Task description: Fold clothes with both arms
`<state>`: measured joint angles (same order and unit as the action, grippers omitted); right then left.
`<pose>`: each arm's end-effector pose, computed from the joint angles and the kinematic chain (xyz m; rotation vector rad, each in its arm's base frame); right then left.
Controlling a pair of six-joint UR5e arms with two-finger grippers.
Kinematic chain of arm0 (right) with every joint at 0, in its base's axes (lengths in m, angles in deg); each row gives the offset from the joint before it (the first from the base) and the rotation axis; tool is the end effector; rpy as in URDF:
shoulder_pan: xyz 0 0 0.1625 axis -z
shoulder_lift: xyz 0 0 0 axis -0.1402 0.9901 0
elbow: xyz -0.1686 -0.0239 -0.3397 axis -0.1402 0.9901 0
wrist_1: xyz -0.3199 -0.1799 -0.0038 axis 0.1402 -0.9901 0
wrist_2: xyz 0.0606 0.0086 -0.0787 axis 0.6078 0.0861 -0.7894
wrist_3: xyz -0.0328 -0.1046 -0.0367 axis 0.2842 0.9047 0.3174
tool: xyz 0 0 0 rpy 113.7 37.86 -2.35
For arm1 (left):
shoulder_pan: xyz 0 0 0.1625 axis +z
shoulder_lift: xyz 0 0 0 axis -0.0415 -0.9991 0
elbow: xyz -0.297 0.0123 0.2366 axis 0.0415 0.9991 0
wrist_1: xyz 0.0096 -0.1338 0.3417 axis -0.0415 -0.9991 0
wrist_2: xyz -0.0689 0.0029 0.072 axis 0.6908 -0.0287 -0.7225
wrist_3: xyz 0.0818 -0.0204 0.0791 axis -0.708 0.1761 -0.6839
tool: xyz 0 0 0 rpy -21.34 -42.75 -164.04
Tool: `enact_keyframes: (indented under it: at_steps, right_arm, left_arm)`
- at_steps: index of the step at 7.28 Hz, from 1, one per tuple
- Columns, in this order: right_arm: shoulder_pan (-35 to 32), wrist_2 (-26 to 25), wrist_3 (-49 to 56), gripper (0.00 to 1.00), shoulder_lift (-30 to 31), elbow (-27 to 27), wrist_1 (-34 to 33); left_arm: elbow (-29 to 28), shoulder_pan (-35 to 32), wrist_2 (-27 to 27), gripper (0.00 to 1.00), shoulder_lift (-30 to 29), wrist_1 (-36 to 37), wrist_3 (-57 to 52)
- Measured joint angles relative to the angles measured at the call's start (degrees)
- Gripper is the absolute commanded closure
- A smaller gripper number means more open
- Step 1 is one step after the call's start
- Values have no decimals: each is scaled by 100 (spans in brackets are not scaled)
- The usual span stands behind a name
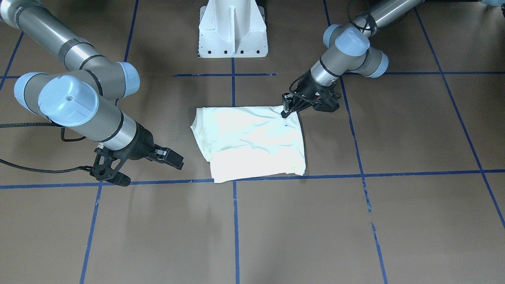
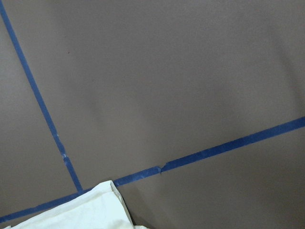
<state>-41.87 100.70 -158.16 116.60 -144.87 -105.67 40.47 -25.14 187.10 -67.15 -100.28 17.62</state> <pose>-0.3798 -0.5388 0.2795 -0.2101 -1.0631 0.3723 0.4477 -0.3486 0.3449 0.0339 1.3100 -0.2960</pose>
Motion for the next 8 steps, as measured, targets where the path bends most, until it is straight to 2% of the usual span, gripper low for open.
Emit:
enact_keyframes:
  at_steps: [5,8]
  right_arm:
    - [45,0,-4,0,2,13,6]
    - [65,0,-10,0,-7,13,6]
  left_arm:
    - [284,-13,20,100,467,-13,5]
    - [701,-19,128,100,914,-6,10]
